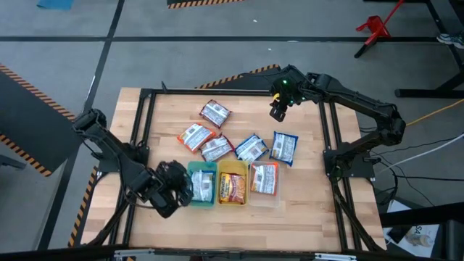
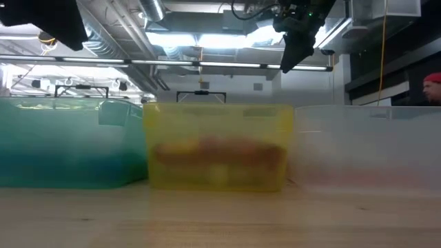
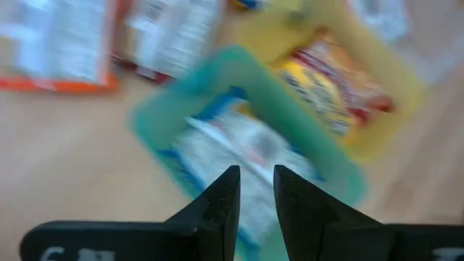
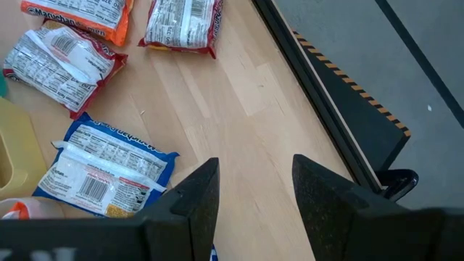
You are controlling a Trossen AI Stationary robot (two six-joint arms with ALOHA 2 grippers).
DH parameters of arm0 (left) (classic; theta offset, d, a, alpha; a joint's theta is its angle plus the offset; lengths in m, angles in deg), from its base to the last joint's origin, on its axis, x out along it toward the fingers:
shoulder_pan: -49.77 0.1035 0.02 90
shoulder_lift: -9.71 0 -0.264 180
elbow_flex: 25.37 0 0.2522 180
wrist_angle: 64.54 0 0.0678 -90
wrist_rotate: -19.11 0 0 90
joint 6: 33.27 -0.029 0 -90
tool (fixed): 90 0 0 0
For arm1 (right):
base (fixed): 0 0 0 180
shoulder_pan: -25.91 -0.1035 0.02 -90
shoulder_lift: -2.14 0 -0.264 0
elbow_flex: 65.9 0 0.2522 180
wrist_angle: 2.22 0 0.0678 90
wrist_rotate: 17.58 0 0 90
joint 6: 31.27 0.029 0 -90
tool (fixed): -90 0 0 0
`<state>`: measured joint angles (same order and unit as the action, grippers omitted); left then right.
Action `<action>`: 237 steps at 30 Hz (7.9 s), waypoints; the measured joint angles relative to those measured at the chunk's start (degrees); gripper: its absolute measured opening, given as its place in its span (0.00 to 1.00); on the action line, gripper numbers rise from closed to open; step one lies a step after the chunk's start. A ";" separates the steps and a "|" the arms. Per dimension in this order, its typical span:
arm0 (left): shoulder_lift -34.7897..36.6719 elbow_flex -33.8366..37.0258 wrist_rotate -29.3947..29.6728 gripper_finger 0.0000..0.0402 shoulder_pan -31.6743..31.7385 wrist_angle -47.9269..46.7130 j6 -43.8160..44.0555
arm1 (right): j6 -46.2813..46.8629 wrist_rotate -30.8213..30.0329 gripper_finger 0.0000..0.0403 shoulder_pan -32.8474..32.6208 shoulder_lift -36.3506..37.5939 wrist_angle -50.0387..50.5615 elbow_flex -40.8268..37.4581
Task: Sort Maruchan noodles
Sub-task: Put the orange noodle pack into the transparent bin
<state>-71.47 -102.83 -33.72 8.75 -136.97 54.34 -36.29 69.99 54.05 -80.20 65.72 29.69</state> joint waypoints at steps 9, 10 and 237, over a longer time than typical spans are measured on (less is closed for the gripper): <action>9.72 0.00 -1.15 0.26 14.84 -8.26 -22.92 | -1.67 4.07 0.40 0.00 0.00 0.00 0.00; 10.39 0.00 -2.29 0.27 17.16 -7.85 -26.94 | -1.73 4.89 0.40 -0.02 0.00 0.01 0.00; 16.34 8.41 -13.86 0.00 38.23 35.42 -61.13 | 35.97 -21.61 0.00 -46.18 -10.51 -19.47 -23.15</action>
<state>-55.13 -94.42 -47.58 46.98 -101.55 -6.79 -0.32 48.38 7.87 -90.71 46.24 6.53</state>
